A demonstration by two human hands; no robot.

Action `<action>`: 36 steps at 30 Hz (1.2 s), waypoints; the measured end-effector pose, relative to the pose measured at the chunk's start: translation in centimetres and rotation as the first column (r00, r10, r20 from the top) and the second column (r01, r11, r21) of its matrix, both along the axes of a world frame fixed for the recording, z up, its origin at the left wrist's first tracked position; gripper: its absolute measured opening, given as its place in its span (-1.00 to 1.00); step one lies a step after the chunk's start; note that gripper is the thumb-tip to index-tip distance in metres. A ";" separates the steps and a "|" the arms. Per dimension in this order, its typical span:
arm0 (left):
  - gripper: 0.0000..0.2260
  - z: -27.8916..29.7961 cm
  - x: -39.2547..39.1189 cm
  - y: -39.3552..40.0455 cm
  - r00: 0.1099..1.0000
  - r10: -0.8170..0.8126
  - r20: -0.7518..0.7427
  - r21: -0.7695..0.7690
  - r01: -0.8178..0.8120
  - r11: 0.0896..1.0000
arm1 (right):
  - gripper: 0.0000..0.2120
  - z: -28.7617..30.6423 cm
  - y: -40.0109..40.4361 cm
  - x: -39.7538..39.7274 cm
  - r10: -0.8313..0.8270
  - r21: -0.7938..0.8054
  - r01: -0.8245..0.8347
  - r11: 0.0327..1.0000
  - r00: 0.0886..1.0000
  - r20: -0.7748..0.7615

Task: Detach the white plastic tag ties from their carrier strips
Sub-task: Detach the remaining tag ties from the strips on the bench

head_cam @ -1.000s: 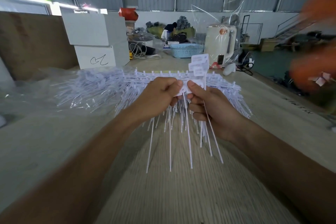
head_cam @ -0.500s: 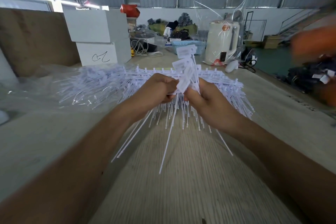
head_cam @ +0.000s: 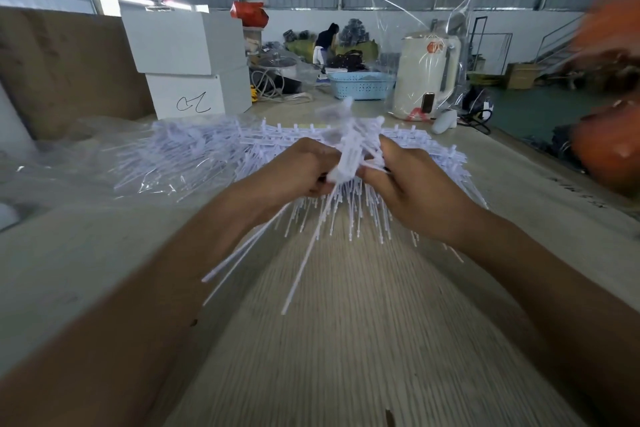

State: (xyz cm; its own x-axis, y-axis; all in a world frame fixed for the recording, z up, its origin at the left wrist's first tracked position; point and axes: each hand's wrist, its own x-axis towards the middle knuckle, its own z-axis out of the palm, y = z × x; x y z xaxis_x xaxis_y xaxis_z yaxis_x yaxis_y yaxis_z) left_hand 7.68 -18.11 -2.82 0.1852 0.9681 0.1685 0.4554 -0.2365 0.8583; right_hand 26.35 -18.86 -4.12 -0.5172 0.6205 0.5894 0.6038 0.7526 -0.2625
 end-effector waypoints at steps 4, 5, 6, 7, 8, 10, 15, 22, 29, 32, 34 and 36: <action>-0.54 0.3 0.3 -0.3 0.998 -0.024 -0.063 0.136 0.033 0.990 | -0.59 -0.1 0.1 -1.1 -0.082 -0.125 0.051 0.991 0.964 -0.253; -0.55 0.4 0.4 -0.3 0.992 0.008 -0.126 0.205 0.018 0.979 | -0.58 -0.2 0.1 -1.4 -0.116 -0.175 0.066 0.982 0.949 -0.294; -0.56 0.4 0.5 -0.3 0.980 0.056 -0.193 0.275 -0.001 0.961 | -0.59 -0.3 0.1 -1.8 -0.145 -0.223 0.072 0.972 0.931 -0.336; -0.57 0.4 0.5 -0.2 0.962 0.107 -0.250 0.331 -0.019 0.943 | -0.62 -0.4 0.2 -2.1 -0.172 -0.271 0.069 0.960 0.909 -0.379; -0.58 0.5 0.5 -0.1 0.949 0.143 -0.282 0.367 -0.031 0.930 | -0.65 -0.6 0.2 -2.4 -0.198 -0.323 0.057 0.945 0.884 -0.424; -0.57 0.5 0.5 0.0 0.936 0.181 -0.301 0.404 -0.047 0.914 | -0.66 -0.6 0.3 -2.9 -0.249 -0.424 0.010 0.906 0.823 -0.511; -0.54 0.5 0.7 0.5 0.930 0.207 -0.304 0.444 -0.055 0.895 | -0.66 -0.8 0.0 -3.6 -0.306 -0.516 -0.086 0.852 0.718 -0.625; -0.56 -0.6 0.7 0.1 0.885 0.116 -0.452 0.467 0.124 0.876 | -0.76 2.3 2.4 2.5 -0.510 -0.547 -0.064 0.835 0.282 -0.813; -0.71 -0.4 0.4 0.1 0.973 0.023 -0.228 0.422 0.077 0.904 | -0.62 0.0 1.3 0.7 -0.275 -0.489 -0.108 0.865 0.713 -0.645; -0.84 -0.1 0.1 0.1 0.964 0.016 -0.266 0.400 0.096 0.912 | -0.60 -0.5 0.6 -0.7 -0.260 -0.527 -0.156 0.835 0.733 -0.628; -0.86 0.0 0.2 0.2 0.962 0.014 -0.274 0.430 0.109 0.896 | -0.61 -0.5 0.3 -1.0 -0.263 -0.557 -0.199 0.806 0.723 -0.639; -0.86 -0.1 0.0 0.2 0.970 -0.016 -0.242 0.433 0.123 0.893 | -0.63 -0.4 0.1 -1.0 -0.266 -0.593 -0.219 0.775 0.738 -0.620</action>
